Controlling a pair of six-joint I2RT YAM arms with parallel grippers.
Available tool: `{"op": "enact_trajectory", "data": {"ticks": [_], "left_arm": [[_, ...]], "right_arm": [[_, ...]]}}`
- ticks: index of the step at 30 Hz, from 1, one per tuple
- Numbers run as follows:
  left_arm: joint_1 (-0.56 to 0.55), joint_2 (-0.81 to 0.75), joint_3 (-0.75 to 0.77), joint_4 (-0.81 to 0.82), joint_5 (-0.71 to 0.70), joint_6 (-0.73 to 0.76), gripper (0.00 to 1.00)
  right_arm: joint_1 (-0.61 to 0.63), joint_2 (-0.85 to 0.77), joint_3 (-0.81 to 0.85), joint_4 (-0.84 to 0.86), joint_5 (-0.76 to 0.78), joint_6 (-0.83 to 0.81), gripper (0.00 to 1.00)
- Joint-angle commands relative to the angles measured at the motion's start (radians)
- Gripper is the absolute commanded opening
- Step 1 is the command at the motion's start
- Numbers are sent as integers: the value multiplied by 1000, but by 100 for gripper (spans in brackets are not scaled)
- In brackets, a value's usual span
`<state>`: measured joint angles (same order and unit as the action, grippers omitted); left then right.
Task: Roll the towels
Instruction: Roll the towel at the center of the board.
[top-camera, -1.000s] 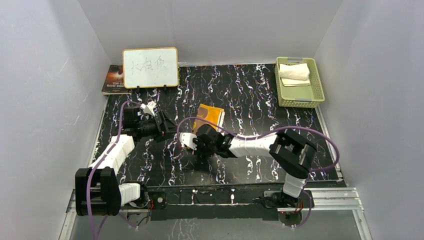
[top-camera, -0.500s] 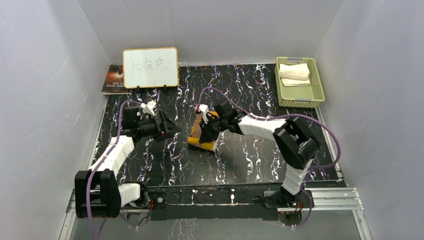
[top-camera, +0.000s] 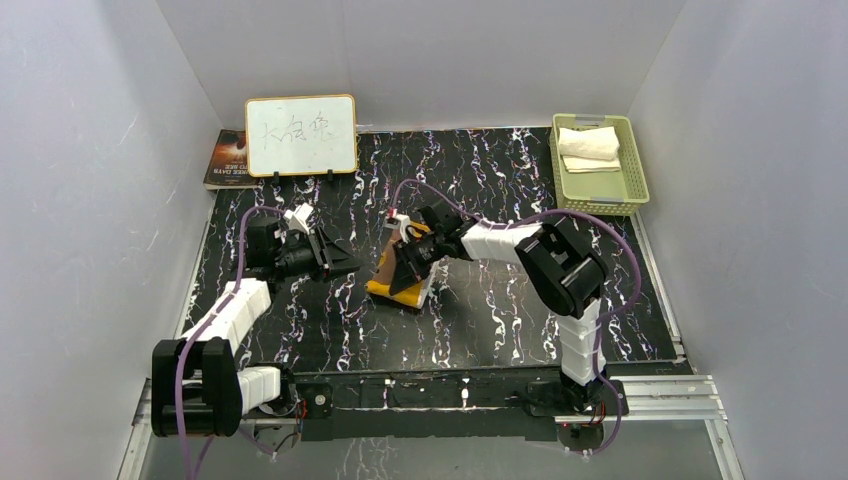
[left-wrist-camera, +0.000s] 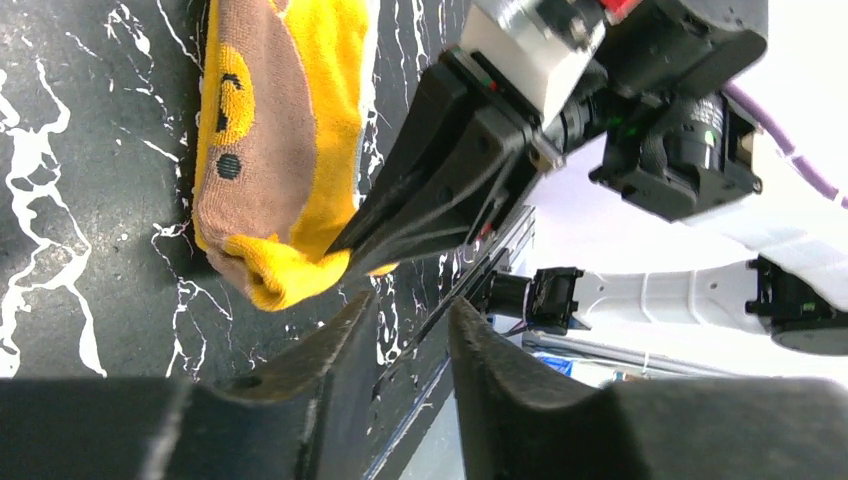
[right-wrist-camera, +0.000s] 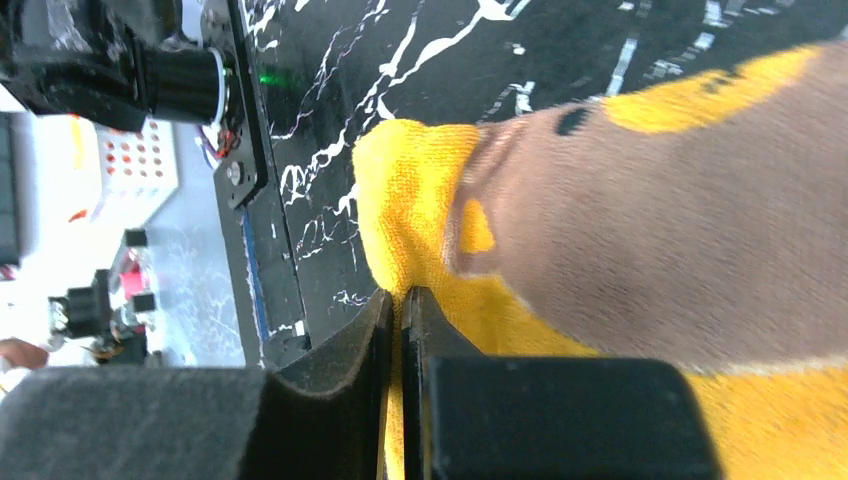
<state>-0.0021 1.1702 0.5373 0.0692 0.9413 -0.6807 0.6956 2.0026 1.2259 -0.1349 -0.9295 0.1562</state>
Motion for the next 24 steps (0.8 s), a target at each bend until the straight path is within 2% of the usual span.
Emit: {"op": "enact_trajectory", "data": {"ticks": [1,3,10,16,24], "left_arm": [[-17,13,-24,63,62,-42,23],[-40,32,-32,89,58,-58,14],[-187,136,-40,210,-21,-134,0],[-216,228,-59,351,-72,-213,0],[-240,356,-55,392,-124,-191,0]], "right_arm": [[-63,23,-20,124,-45,161,0],[-70,60,-6,103,-35,177,0],[-75,167,41,11,13,207,0],[-78,167,22,18,32,224,0],[-79,174,30,6,37,220,0]]}}
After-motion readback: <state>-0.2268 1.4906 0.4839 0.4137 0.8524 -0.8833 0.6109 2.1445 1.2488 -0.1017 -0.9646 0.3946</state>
